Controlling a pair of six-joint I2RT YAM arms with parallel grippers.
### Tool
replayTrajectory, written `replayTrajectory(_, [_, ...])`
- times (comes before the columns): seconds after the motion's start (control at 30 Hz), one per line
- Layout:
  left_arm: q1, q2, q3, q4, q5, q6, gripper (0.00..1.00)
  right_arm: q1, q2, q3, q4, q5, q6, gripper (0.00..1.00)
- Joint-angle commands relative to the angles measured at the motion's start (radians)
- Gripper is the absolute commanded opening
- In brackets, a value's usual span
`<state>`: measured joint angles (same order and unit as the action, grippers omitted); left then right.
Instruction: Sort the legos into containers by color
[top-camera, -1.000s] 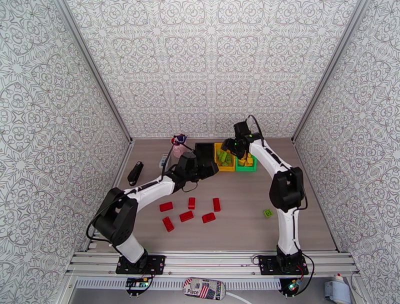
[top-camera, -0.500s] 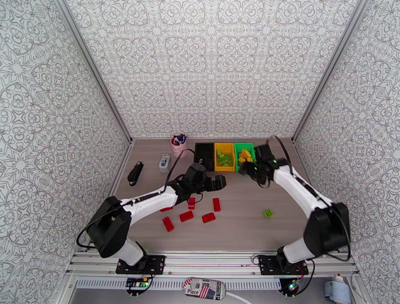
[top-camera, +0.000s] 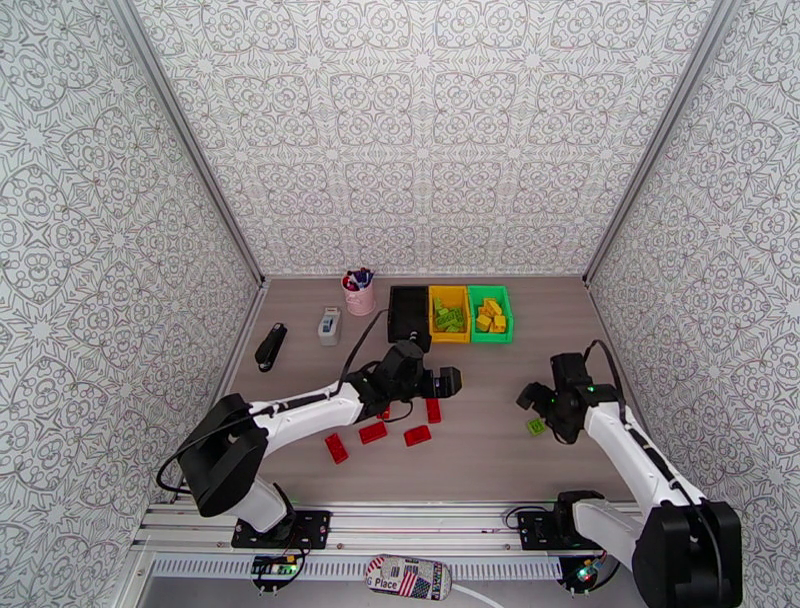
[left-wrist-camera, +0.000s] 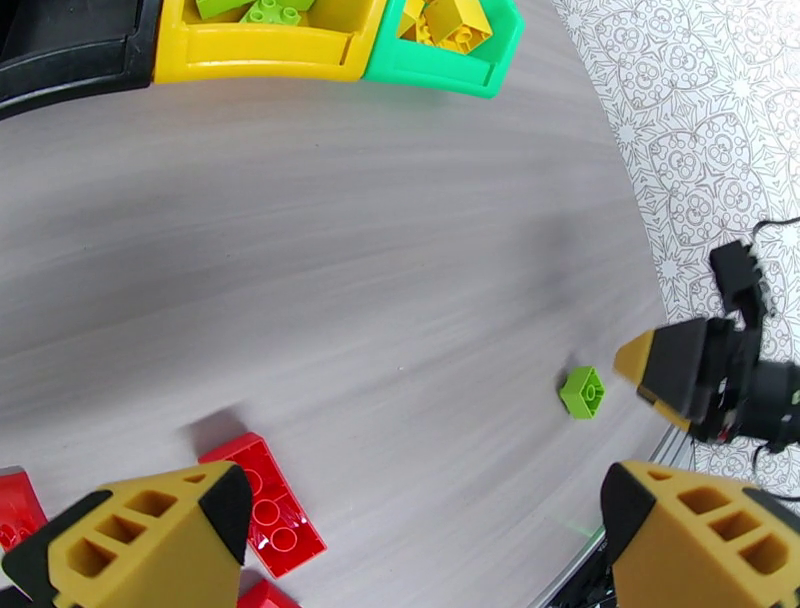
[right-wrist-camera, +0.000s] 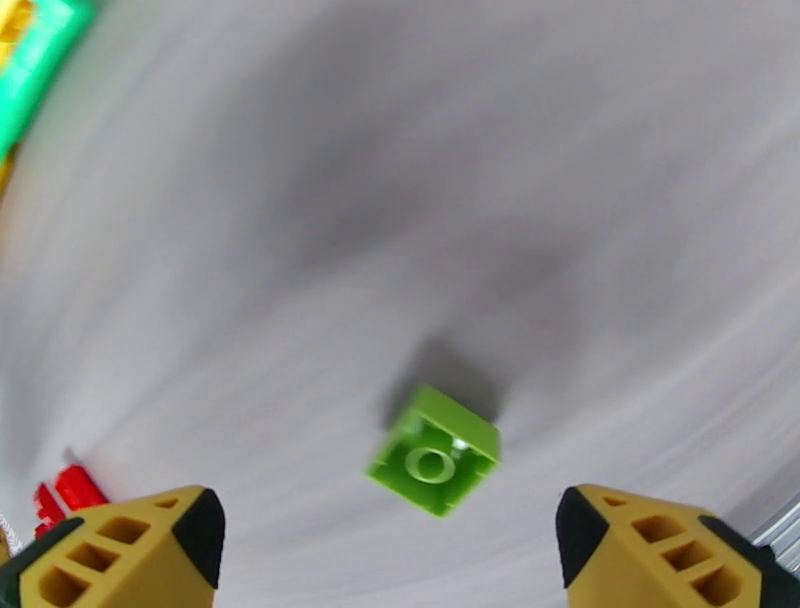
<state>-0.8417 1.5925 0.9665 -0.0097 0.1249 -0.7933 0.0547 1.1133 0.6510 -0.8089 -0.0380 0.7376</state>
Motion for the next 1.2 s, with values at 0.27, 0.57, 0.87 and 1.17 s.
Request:
replayTrajectory(0.27, [-0.012,0.001,-0.025,0.027,-0.027,-0.023,0.98,0.001,0.034,-0.128,0.175,-0.117,0.093,0.89])
replayTrajectory(0.57, [-0.013,0.017,-0.009,0.024,-0.020,-0.020,0.98,0.036,0.112,-0.085,0.205,-0.085,0.082,0.80])
replayTrajectory(0.87, [-0.010,0.012,-0.023,0.028,-0.026,-0.026,0.98,0.104,0.214,-0.018,0.202,-0.028,0.061,0.71])
replayTrajectory(1.17, [-0.008,0.009,-0.032,0.033,-0.024,-0.027,0.98,0.135,0.272,0.016,0.177,0.043,0.032,0.65])
